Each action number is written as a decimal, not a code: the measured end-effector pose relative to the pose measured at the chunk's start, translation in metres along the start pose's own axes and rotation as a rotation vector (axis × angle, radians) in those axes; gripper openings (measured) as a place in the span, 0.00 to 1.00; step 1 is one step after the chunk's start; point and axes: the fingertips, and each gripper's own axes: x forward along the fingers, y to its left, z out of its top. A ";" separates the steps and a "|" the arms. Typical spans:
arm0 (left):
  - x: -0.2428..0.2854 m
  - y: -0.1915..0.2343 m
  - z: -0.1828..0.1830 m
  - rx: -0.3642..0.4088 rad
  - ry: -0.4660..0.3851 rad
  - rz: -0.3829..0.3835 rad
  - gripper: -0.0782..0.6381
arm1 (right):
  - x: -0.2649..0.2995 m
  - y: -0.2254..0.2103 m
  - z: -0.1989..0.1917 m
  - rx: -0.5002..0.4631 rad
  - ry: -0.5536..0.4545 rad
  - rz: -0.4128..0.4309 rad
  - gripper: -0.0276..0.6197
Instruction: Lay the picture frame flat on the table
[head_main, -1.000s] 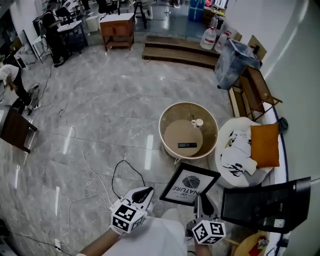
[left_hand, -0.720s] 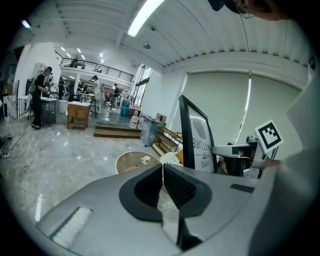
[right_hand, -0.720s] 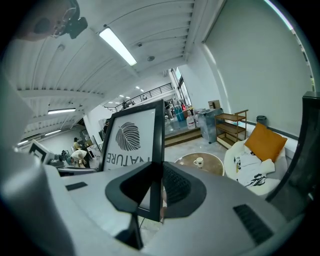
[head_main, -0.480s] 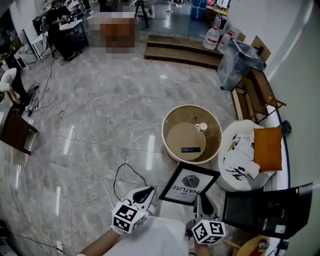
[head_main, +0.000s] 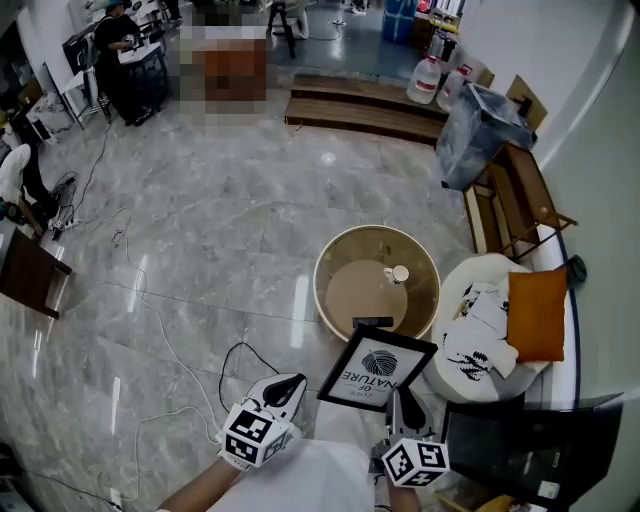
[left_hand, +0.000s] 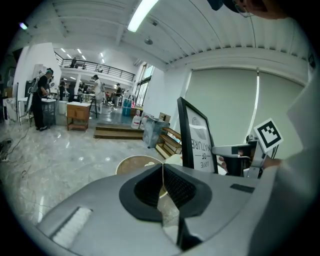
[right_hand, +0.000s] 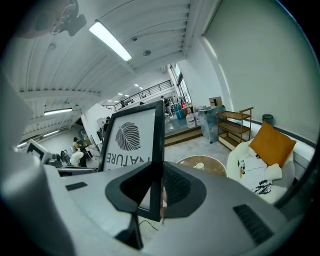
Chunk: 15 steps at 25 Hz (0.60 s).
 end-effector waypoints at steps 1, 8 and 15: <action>0.013 0.001 0.006 0.002 0.004 0.001 0.12 | 0.010 -0.009 0.006 0.002 0.003 0.000 0.14; 0.105 0.005 0.064 0.018 0.038 0.020 0.12 | 0.082 -0.074 0.055 0.023 0.035 0.014 0.14; 0.182 0.002 0.120 0.046 0.035 0.040 0.12 | 0.139 -0.129 0.102 0.042 0.038 0.033 0.14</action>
